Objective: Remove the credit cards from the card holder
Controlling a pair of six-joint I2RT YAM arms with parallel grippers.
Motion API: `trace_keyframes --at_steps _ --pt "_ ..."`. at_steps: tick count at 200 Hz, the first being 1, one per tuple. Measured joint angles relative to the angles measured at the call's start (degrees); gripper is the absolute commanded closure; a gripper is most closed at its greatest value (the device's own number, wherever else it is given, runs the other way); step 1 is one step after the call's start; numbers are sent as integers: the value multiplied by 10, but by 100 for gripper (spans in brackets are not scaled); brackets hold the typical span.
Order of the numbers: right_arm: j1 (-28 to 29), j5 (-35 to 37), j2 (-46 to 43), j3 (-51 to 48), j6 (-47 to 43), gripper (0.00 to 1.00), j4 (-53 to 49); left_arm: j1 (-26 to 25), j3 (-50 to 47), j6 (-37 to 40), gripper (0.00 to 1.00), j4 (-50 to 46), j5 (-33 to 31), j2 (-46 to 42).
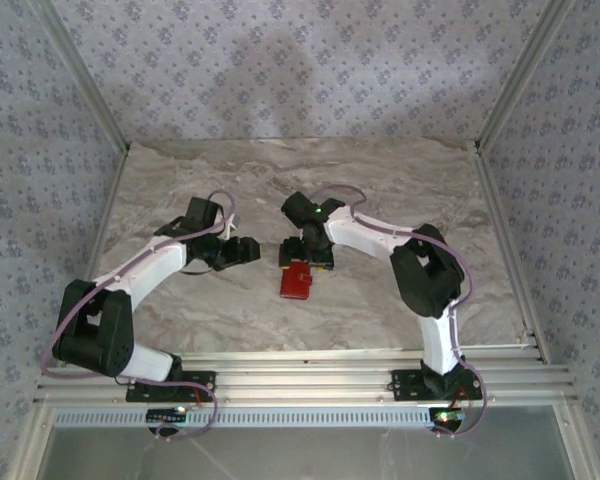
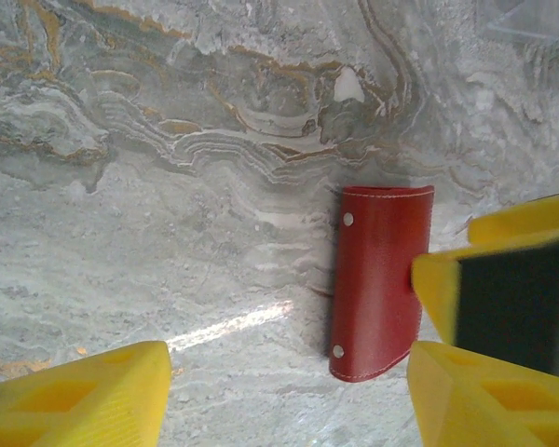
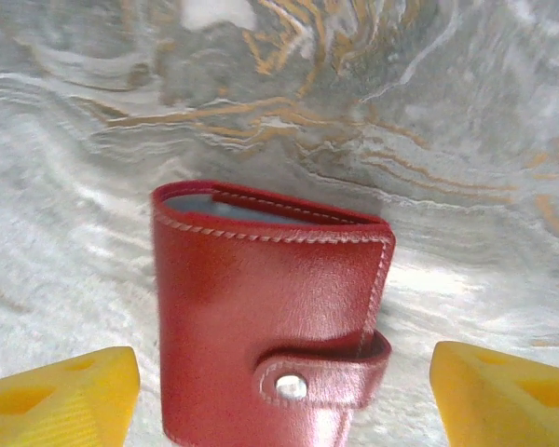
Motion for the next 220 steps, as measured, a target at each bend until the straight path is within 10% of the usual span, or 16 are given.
trace_keyframes --at_steps 49,124,220 --pt "-23 -27 -123 -76 -238 38 54 -8 12 -49 39 21 12 25" --pt "-8 -40 -131 -104 -665 45 29 -9 12 -75 40 22 -6 31" --pt "-8 -53 -18 -72 -822 51 19 -9 13 -73 40 13 -9 31"
